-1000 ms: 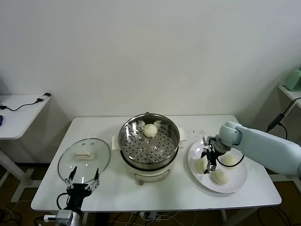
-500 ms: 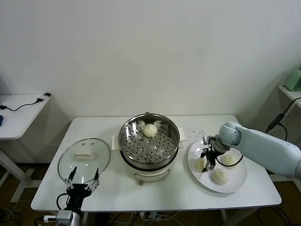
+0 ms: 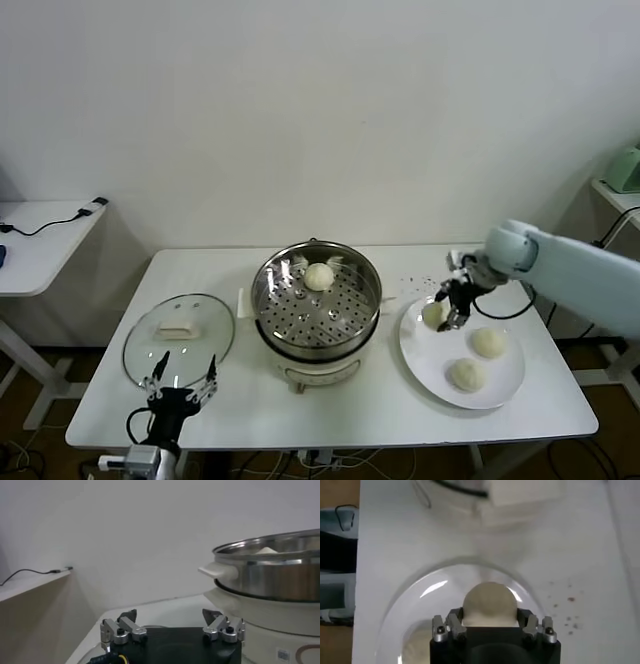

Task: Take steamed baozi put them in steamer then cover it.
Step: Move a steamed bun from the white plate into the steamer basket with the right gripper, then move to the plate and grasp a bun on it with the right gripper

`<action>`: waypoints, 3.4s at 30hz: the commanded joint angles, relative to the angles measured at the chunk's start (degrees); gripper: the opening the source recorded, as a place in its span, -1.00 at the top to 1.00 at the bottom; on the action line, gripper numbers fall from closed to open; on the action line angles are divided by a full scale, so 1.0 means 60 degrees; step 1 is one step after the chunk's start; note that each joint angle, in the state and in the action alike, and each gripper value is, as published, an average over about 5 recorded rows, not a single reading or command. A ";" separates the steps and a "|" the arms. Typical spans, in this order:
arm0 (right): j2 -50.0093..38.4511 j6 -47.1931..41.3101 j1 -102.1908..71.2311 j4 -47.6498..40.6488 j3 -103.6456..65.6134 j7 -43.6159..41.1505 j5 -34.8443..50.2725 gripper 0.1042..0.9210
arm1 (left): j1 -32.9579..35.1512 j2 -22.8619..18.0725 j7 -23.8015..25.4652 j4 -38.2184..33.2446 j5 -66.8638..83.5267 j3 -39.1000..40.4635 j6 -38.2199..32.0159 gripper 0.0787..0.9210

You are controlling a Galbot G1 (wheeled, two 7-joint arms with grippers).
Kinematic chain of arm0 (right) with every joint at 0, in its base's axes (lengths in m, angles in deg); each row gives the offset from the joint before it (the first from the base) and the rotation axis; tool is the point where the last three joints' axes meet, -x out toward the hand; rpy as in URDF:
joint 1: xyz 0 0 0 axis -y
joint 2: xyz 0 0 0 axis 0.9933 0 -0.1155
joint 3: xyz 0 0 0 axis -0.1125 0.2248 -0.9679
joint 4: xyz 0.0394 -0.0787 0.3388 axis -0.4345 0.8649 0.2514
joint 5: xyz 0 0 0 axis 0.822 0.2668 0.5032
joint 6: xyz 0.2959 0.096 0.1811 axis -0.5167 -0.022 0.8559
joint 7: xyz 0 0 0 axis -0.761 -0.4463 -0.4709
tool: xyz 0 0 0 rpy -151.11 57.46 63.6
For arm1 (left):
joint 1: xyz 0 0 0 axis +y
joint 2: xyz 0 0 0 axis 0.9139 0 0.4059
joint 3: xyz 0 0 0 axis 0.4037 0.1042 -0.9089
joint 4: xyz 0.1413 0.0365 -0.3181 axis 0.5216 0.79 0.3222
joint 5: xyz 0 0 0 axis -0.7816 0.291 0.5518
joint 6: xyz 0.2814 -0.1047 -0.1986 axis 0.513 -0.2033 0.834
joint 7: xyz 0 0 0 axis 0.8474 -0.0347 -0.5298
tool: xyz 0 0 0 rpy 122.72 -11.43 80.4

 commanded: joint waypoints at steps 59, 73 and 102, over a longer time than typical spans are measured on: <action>0.6132 -0.0517 0.0349 -0.1773 0.0818 0.1009 0.2575 -0.76 | 0.0054 0.0383 -0.0174 0.0068 0.0288 0.0155 -0.0298 -0.77; 0.0898 -0.0345 0.3687 0.2912 0.2372 0.0458 0.2308 -0.76 | -0.0075 0.0350 -0.0156 0.0032 0.0180 0.0147 -0.0197 -0.77; -0.2947 -0.0062 -0.3450 0.2704 -0.0950 0.0407 -0.3337 -0.76 | -0.0262 0.0093 -0.0080 0.0354 -0.0224 0.0092 -0.0021 -0.77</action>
